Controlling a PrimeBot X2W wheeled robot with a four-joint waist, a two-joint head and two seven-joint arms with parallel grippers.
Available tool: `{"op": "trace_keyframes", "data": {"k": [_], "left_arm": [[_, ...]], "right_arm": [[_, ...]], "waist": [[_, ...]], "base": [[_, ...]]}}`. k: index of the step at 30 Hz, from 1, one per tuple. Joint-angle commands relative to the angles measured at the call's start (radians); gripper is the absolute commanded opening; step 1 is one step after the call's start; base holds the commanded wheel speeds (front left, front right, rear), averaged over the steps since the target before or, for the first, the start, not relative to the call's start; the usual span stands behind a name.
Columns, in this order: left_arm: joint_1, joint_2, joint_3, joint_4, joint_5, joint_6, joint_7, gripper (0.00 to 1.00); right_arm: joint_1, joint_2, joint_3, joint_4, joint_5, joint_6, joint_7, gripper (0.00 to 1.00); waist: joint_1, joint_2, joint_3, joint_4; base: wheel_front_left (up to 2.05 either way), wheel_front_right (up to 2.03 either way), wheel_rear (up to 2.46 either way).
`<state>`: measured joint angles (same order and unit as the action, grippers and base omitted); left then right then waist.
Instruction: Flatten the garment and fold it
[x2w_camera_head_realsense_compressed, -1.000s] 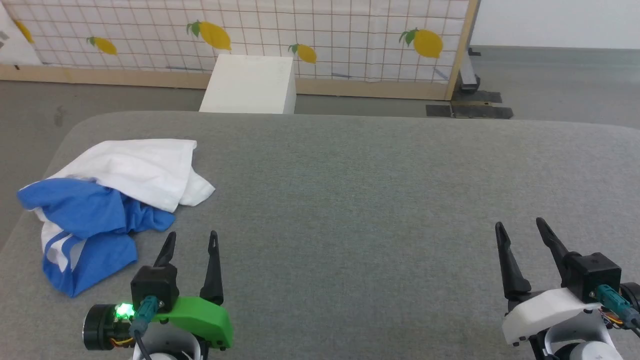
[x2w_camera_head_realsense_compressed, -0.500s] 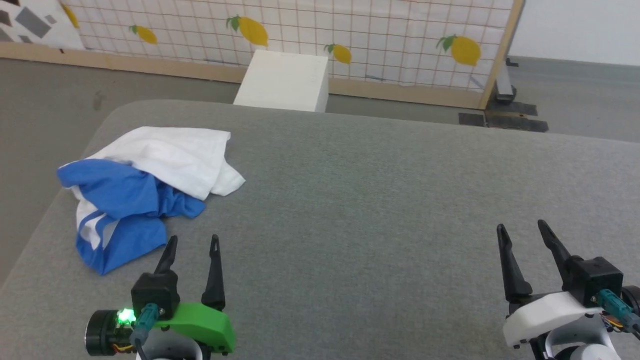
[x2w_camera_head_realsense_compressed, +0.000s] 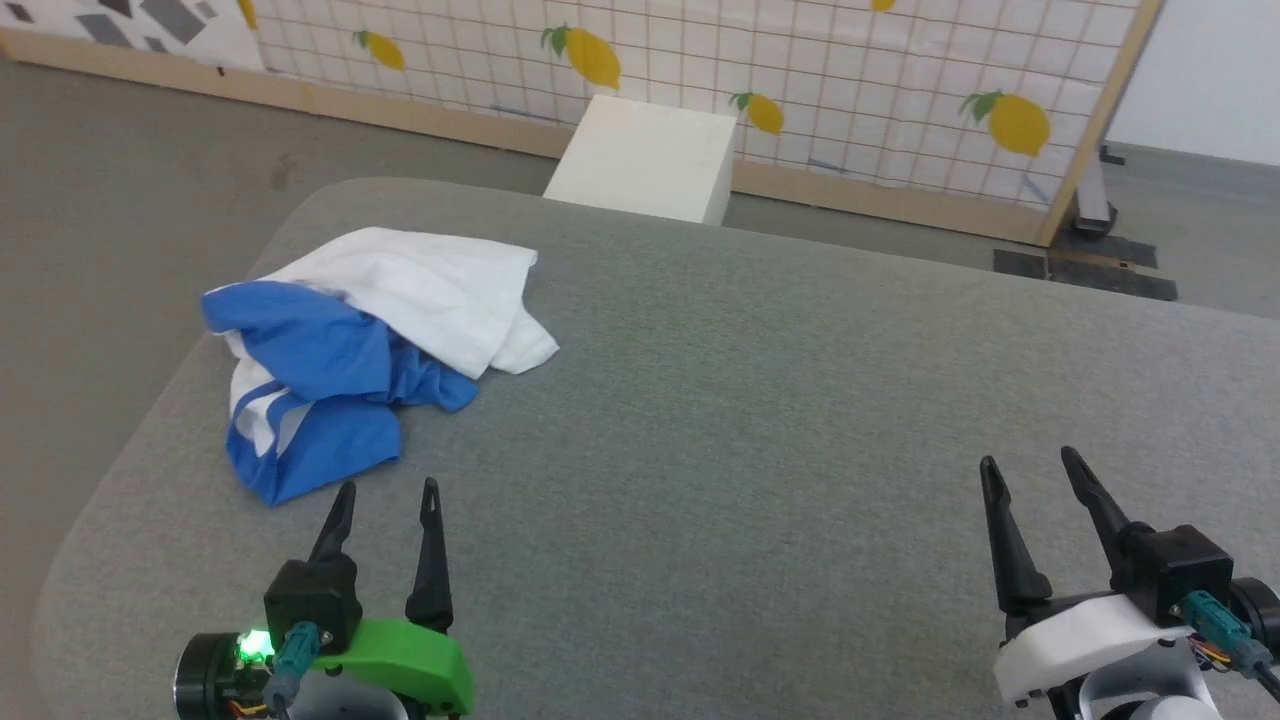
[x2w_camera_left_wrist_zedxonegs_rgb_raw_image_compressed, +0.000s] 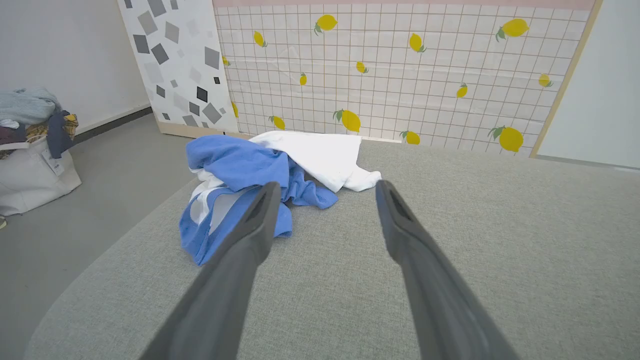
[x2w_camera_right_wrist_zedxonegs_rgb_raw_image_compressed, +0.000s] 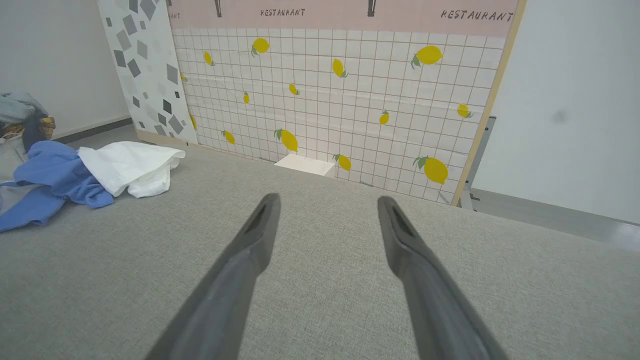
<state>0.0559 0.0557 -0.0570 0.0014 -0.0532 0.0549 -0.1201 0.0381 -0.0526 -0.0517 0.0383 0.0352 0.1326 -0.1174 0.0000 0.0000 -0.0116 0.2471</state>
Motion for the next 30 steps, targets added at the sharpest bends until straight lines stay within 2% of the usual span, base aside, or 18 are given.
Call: {"op": "trace_keyframes", "data": {"k": [1,30], "left_arm": [[0.011,-0.003,-0.005,0.005,-0.013,0.006,-0.011,1.0],[0.052,-0.004,-0.021,0.027,-0.027,0.021,-0.071,1.0]], "right_arm": [[0.007,0.001,0.003,0.005,0.006,-0.001,-0.014,1.0],[0.014,0.002,0.036,0.046,0.027,-0.001,-0.073,1.0]], "waist": [[0.0,0.0,0.0,0.024],[0.0,0.0,-0.023,0.219]], "base": [[0.0,0.0,0.0],[0.0,0.0,0.0]]}}
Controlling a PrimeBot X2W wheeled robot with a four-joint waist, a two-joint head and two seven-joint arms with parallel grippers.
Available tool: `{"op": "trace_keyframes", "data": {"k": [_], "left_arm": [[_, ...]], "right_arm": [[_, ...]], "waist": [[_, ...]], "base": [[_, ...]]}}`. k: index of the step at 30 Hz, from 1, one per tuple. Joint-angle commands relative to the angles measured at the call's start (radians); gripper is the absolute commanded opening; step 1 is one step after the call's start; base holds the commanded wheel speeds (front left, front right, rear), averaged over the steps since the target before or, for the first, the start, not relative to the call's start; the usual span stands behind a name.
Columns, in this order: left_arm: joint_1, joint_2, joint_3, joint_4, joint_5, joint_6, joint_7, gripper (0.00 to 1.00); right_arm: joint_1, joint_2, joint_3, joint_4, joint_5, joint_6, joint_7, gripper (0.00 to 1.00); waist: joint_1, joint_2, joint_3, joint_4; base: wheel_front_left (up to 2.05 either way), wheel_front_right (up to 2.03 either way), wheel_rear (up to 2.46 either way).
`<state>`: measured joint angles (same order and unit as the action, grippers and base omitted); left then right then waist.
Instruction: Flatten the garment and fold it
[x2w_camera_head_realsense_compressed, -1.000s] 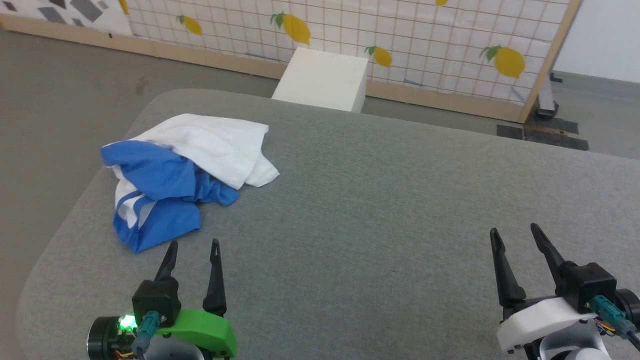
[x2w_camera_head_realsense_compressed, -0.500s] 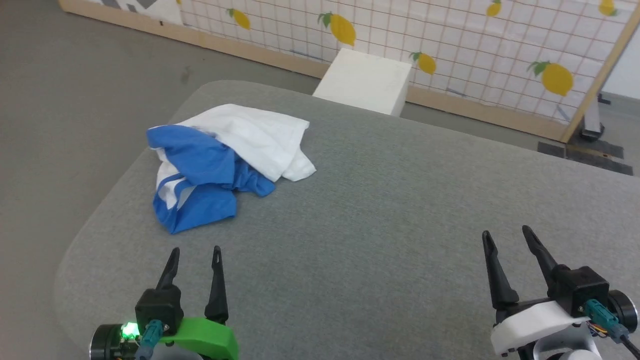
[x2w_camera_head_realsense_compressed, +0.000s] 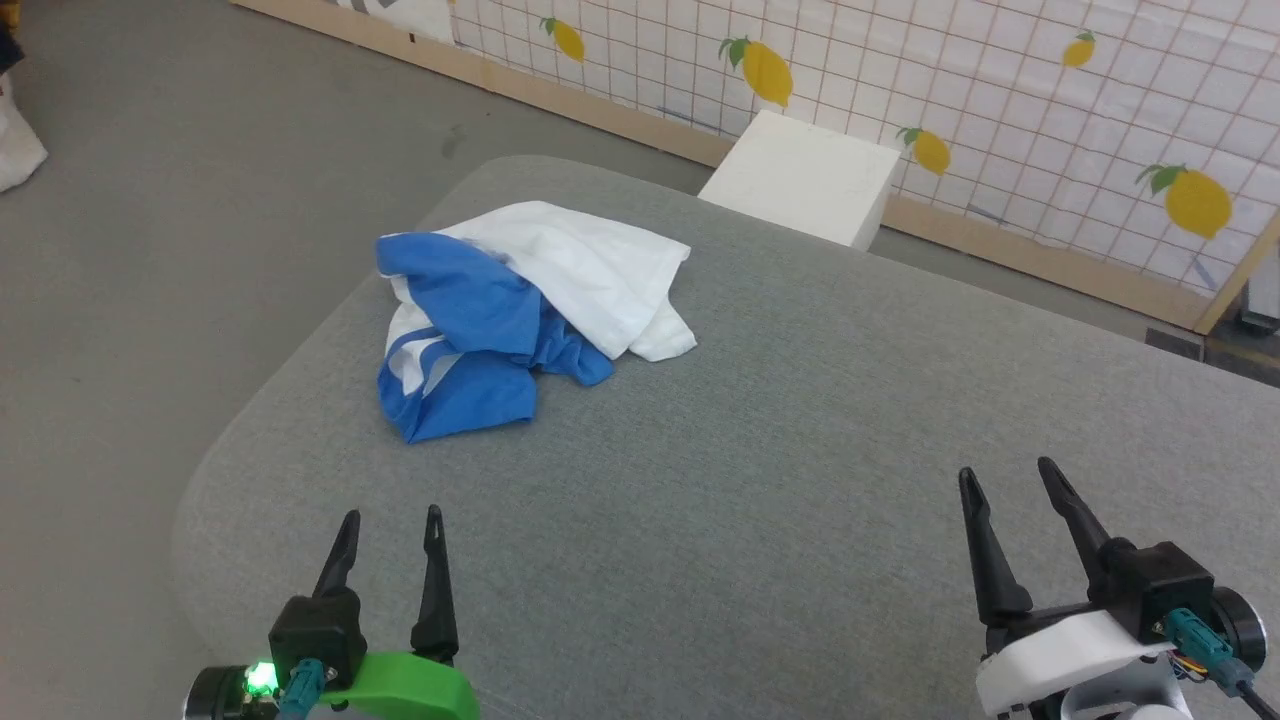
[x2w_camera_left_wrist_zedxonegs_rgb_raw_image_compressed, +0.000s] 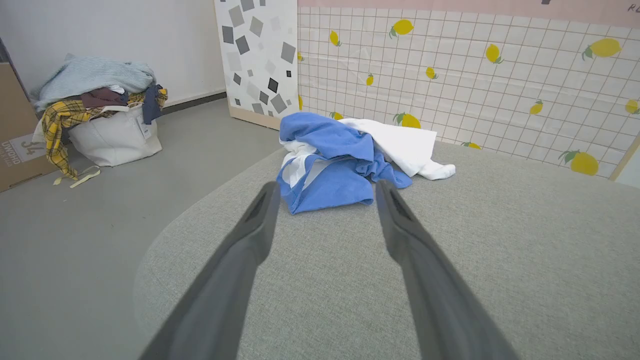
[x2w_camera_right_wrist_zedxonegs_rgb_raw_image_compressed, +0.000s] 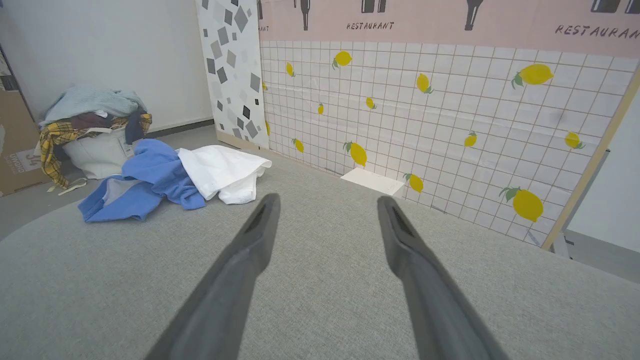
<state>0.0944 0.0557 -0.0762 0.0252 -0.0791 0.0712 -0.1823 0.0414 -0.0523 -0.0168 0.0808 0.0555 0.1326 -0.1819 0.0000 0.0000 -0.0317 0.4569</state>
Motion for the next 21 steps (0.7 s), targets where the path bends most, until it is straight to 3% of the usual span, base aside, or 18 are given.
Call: {"op": "trace_keyframes", "data": {"k": [1,21], "left_arm": [[0.015,-0.004,-0.003,0.004,-0.001,0.005,-0.011,1.0],[0.028,-0.005,-0.028,0.017,-0.018,0.021,-0.052,1.0]], "right_arm": [[0.011,0.001,0.001,0.005,0.008,-0.001,-0.011,1.0],[0.02,0.002,-0.004,0.026,0.012,-0.002,-0.052,1.0]], "waist": [[0.0,0.0,-0.004,0.015],[0.0,0.0,0.005,0.102]], "base": [[0.0,0.0,0.0],[0.0,0.0,0.0]]}}
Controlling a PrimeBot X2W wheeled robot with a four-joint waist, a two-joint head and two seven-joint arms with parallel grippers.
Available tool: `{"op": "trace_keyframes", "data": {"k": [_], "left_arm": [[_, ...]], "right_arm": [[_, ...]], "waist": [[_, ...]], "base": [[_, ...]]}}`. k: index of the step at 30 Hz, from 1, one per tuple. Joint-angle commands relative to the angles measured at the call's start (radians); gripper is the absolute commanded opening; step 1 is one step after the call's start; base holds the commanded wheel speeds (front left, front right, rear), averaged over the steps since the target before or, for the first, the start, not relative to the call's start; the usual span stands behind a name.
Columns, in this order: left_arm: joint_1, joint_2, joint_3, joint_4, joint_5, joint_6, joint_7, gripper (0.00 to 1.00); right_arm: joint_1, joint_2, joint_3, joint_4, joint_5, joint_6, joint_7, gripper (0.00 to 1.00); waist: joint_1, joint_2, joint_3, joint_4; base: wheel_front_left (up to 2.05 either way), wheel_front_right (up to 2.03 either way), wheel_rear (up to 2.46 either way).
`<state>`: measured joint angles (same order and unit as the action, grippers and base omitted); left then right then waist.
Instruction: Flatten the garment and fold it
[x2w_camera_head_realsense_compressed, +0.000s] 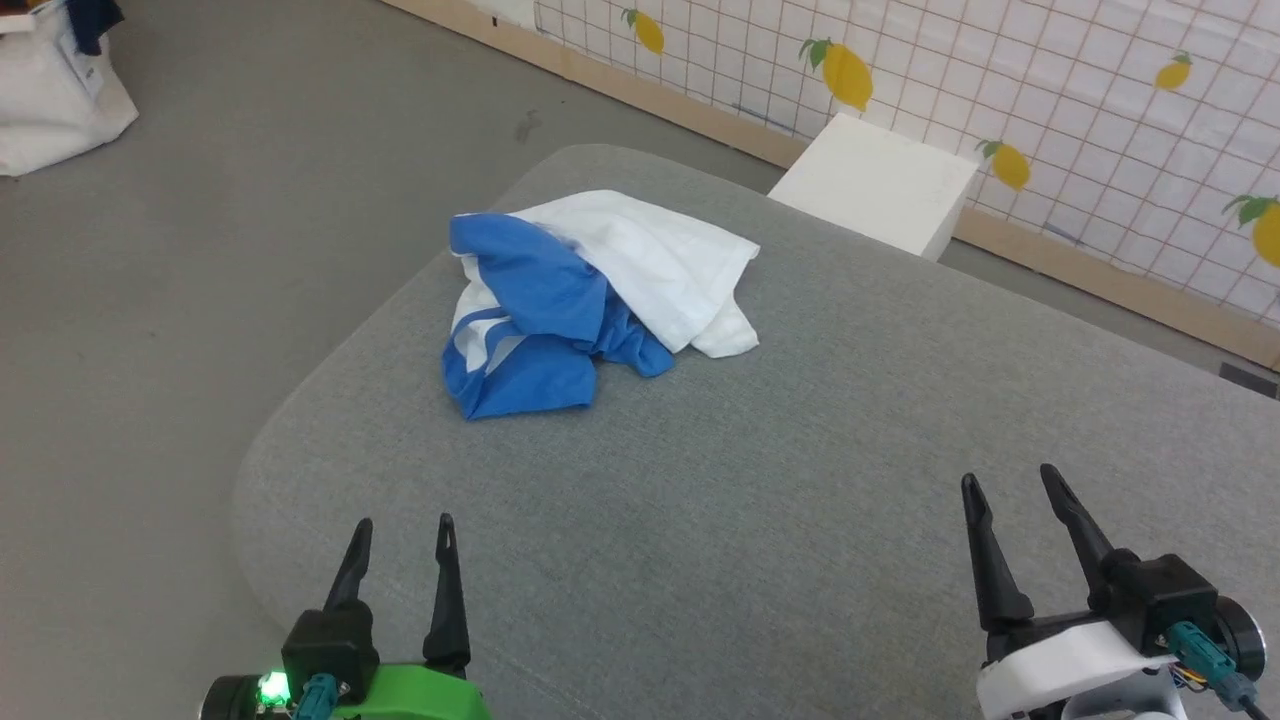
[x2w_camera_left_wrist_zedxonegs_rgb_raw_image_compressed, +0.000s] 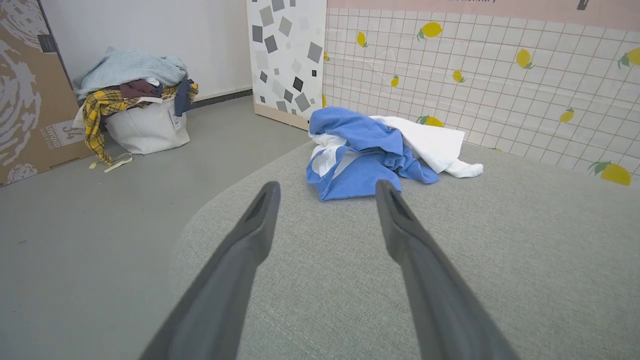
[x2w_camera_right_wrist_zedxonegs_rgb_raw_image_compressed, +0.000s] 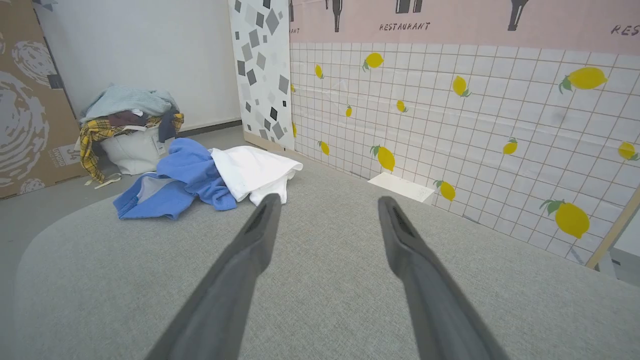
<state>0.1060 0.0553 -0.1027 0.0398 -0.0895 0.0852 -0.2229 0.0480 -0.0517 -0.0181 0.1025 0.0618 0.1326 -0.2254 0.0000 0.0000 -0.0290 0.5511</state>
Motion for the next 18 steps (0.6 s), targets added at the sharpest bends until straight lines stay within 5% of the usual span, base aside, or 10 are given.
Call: {"op": "trace_keyframes", "data": {"k": [1,18], "left_arm": [[0.017,-0.005,-0.003,0.003,-0.008,0.008,-0.013,1.0],[0.02,-0.005,-0.022,0.008,-0.026,0.029,-0.039,1.0]], "right_arm": [[0.013,0.001,-0.003,0.006,0.007,-0.002,-0.011,1.0],[0.01,0.001,-0.018,0.02,0.008,-0.002,-0.036,1.0]], "waist": [[0.0,0.0,0.002,0.012],[0.0,0.0,0.013,0.067]], "base": [[0.0,0.0,0.0],[0.0,0.0,0.0]]}}
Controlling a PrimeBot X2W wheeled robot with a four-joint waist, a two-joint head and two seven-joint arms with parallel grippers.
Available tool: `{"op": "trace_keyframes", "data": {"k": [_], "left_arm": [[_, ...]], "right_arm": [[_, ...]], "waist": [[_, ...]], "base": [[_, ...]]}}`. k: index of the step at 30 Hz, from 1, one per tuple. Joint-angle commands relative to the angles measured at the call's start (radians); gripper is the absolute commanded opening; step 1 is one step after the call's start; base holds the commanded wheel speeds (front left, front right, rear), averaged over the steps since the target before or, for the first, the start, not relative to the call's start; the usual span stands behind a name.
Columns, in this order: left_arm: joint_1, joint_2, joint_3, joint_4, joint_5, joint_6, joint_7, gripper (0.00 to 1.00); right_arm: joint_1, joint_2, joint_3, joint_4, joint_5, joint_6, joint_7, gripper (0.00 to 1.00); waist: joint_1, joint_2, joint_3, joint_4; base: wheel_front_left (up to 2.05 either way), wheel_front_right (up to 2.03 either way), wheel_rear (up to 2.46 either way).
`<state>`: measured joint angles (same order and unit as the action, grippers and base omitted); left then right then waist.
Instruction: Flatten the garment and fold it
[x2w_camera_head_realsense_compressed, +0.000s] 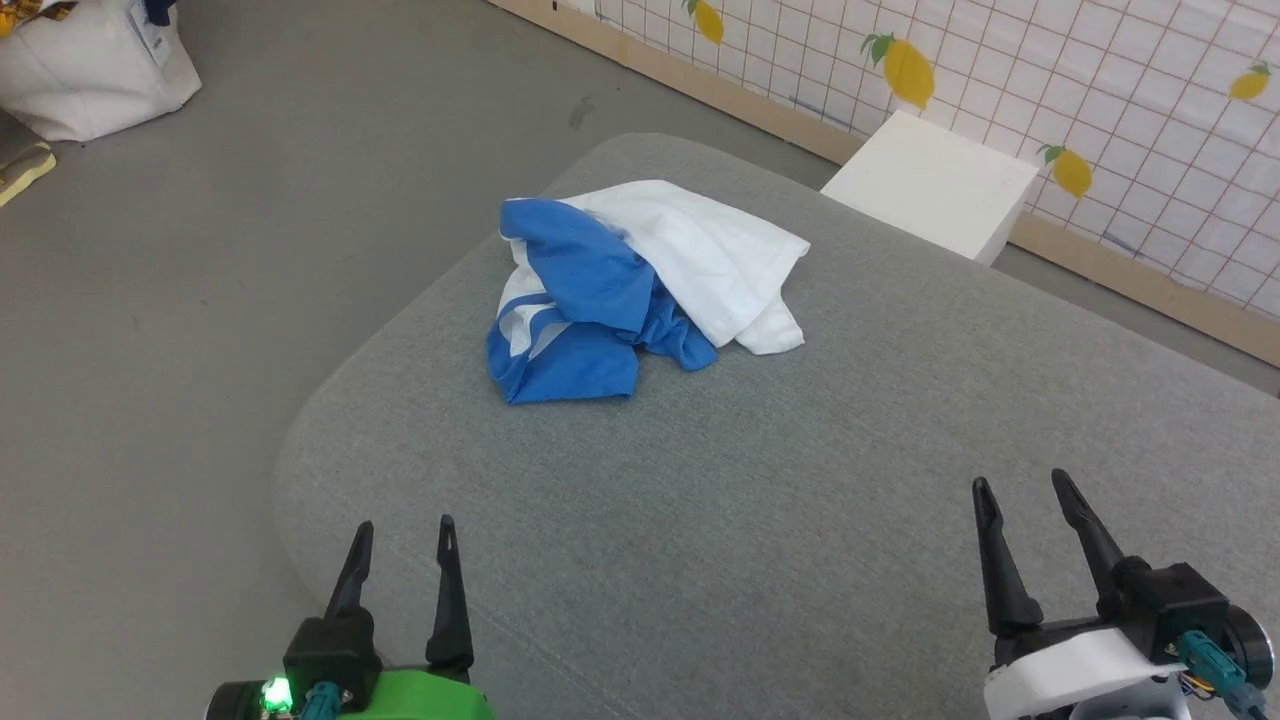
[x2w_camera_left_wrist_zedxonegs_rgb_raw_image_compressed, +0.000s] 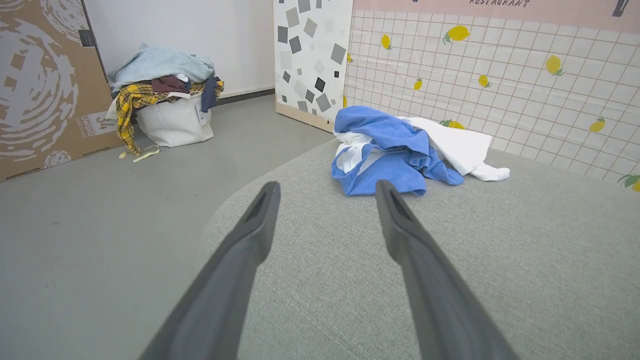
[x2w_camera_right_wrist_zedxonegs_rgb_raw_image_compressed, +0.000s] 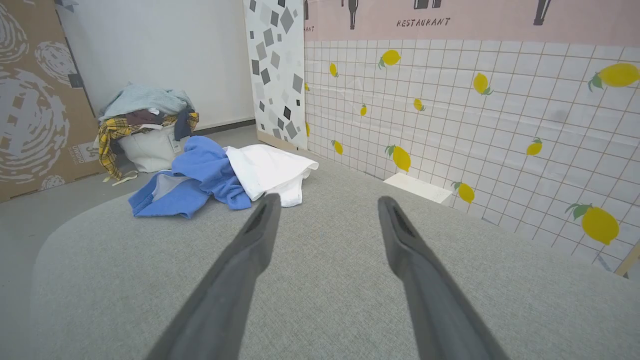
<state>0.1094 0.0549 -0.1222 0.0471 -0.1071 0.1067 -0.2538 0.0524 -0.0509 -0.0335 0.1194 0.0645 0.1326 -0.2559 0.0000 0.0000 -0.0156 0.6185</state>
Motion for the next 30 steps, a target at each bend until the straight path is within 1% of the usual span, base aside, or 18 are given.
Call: {"op": "trace_keyframes", "data": {"k": [1,8,13,15,17,18,23,26,28,30], "left_arm": [[0.017,-0.005,-0.003,0.001,-0.008,0.008,-0.008,1.0],[0.012,-0.005,-0.003,-0.003,-0.011,0.011,-0.008,1.0],[-0.04,-0.005,0.0,-0.042,-0.062,0.02,-0.008,1.0],[-0.082,-0.001,-0.003,-0.053,-0.062,0.007,-0.008,1.0],[-0.137,0.015,-0.01,-0.058,-0.057,-0.012,0.003,1.0],[-0.167,0.023,-0.013,-0.063,-0.056,-0.021,0.017,1.0],[-0.369,0.062,-0.036,-0.092,-0.075,-0.092,0.155,1.0],[-0.491,0.073,-0.033,-0.1,-0.088,-0.108,0.23,1.0],[-0.58,0.076,-0.025,-0.087,-0.103,-0.116,0.273,1.0],[-0.666,0.09,-0.02,-0.06,-0.107,-0.126,0.316,1.0]], "right_arm": [[0.006,0.001,-0.003,0.003,0.005,-0.002,-0.006,1.0],[0.004,0.001,-0.006,0.002,0.004,-0.002,-0.006,1.0],[-0.003,0.001,-0.014,-0.011,-0.007,-0.002,-0.004,1.0],[-0.008,0.001,-0.018,-0.022,-0.015,-0.002,0.001,1.0],[-0.013,0.001,-0.021,-0.035,-0.024,-0.002,0.009,1.0],[-0.016,0.001,-0.023,-0.043,-0.028,-0.002,0.014,1.0],[-0.033,0.001,-0.037,-0.107,-0.066,-0.002,0.049,1.0],[-0.046,0.001,-0.039,-0.157,-0.096,-0.002,0.074,1.0],[-0.055,-0.005,-0.042,-0.193,-0.11,-0.002,0.091,1.0],[-0.064,-0.02,-0.042,-0.231,-0.115,-0.002,0.108,1.0]], "waist": [[0.0,0.0,0.0,-0.001],[0.0,0.0,0.007,-0.003],[0.0,0.0,0.035,-0.004],[0.0,0.0,0.051,-0.007],[0.0,0.0,0.07,-0.012],[0.0,0.0,0.079,-0.014],[0.0,0.0,0.155,-0.033],[0.0,0.0,0.211,-0.051],[0.0,0.0,0.252,-0.063],[0.0,0.0,0.294,-0.079]], "base": [[0.0,0.0,0.0],[0.0,0.0,0.0],[0.0,0.0,0.0],[0.0,0.0,0.0],[0.0,0.0,0.0],[0.0,0.0,0.0],[0.0,0.0,0.0],[0.0,0.0,0.0],[0.0,0.0,0.0],[0.0,0.0,0.0]]}}
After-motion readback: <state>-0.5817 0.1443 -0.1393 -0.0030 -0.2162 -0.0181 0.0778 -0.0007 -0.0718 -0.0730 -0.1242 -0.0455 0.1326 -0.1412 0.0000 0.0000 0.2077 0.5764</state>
